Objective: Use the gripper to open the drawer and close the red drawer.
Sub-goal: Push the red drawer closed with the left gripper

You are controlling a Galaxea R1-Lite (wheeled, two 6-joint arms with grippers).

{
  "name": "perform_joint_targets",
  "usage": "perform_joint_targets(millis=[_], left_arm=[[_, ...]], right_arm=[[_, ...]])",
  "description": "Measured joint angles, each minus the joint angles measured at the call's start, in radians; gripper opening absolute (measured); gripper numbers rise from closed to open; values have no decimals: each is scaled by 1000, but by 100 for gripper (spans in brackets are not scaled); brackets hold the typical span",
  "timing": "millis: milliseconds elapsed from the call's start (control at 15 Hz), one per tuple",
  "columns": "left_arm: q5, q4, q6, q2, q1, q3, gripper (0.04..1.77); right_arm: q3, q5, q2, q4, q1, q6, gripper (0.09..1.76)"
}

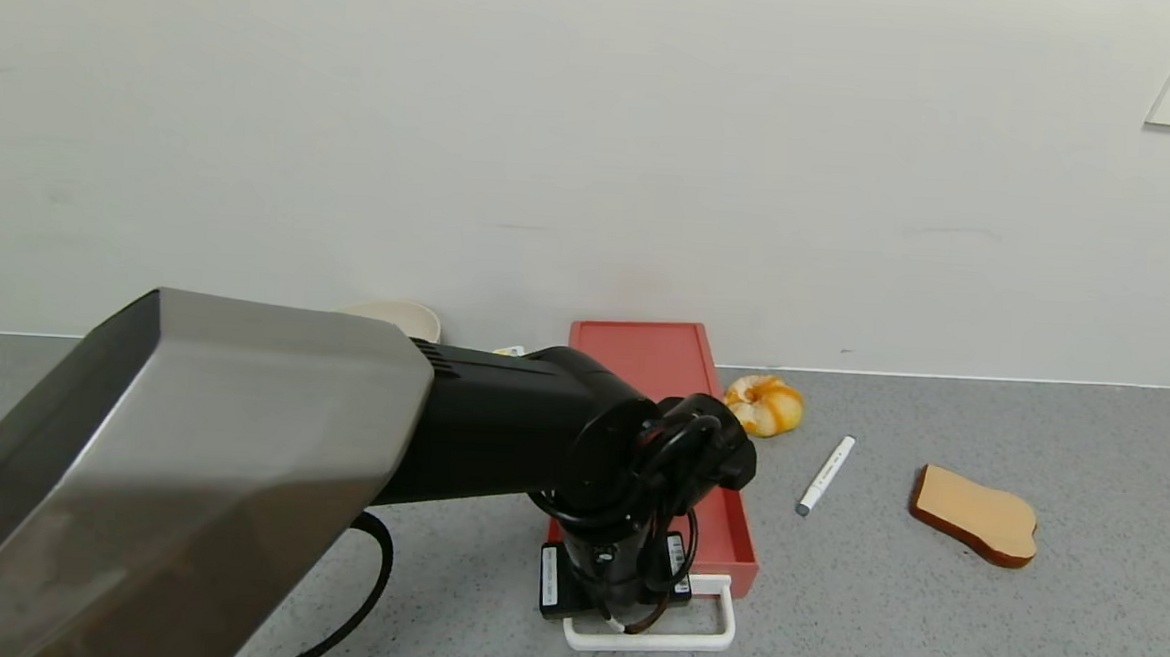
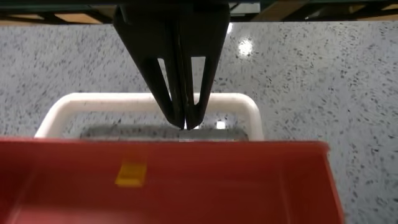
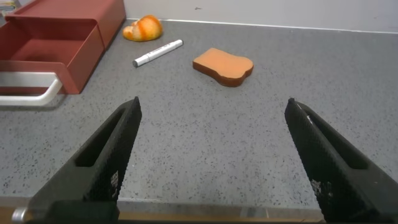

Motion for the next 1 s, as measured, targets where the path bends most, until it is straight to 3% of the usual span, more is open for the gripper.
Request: perform_joint_targets(millis=[667,1000], left_arm=[[113,-14,23,23,24,-66,11],[117,-16,58,51,53,-126,11]], right_arm=[[0,0,0,1,0,0,170],[0,0,0,1,0,0,170]])
